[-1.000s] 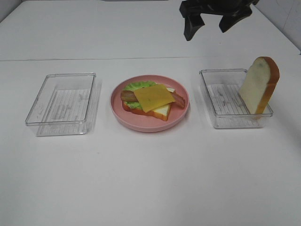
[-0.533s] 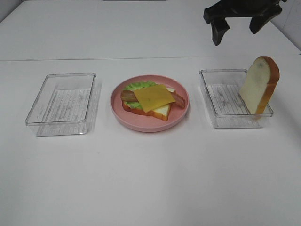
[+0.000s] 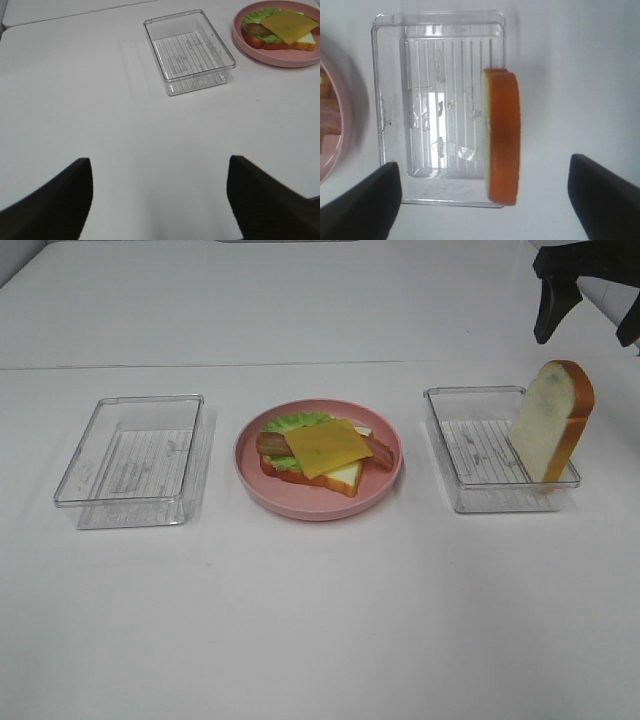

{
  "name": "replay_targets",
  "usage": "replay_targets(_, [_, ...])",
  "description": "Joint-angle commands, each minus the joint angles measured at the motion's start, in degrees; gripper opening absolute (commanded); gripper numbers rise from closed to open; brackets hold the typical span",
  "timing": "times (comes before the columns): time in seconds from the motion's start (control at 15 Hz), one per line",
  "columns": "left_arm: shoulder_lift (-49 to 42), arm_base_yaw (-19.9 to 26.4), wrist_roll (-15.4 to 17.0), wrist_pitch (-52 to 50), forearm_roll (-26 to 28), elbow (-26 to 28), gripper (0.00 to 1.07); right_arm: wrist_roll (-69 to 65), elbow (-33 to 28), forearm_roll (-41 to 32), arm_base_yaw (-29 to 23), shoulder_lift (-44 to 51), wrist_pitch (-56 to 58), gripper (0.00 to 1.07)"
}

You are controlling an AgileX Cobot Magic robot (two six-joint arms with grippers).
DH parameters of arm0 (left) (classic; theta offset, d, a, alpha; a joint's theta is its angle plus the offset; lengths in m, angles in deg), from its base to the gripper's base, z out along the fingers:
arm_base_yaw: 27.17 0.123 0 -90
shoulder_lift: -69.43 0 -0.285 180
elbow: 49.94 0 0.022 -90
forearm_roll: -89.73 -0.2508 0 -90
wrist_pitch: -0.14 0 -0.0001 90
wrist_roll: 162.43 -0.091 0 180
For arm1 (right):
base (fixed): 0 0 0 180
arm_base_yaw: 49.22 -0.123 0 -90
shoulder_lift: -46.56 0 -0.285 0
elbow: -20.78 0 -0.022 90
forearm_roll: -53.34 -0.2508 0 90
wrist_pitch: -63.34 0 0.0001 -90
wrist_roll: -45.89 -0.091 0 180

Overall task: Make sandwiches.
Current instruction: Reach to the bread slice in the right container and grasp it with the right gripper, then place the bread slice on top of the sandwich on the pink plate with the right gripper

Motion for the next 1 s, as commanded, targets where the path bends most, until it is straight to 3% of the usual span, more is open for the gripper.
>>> replay_targets(0.07, [-0.46,-0.11,0.34,-0.23,0.34,-0.06,0.72,2.23,0.23,-3.44,0.52,-2.75,0.0,0.86])
replay_targets(0.33, [-0.46,-0.11,0.34,-0.23,0.34,-0.06,0.72,1.78,0.23,-1.49,0.52,-7.16,-0.11,0.84])
replay_targets(0.4, [-0.46,-0.11,0.34,-0.23,0.34,-0.06,0.72,1.49,0.23,-1.43,0.52,-7.62,-0.11,0.79])
replay_targets(0.6, [-0.46,-0.11,0.34,-0.23,0.34,-0.06,0.72,0.74,0.23,-1.38,0.52,-8.25,-0.29,0.48])
replay_targets(0.67, [-0.46,-0.11,0.34,-0.23,0.34,-0.06,0.72,0.69,0.23,-1.32,0.52,-8.31,-0.63,0.12])
replay_targets(0.8, [-0.46,-0.11,0.34,-0.23,0.34,-0.06,0.72,0.63,0.23,-1.32,0.52,-8.31,-0.63,0.0])
replay_targets(1.0, [-0.46,-0.11,0.34,-0.23,0.34,-0.06,0.72,0.57,0.29,-4.13,0.52,-6.99,-0.57,0.0])
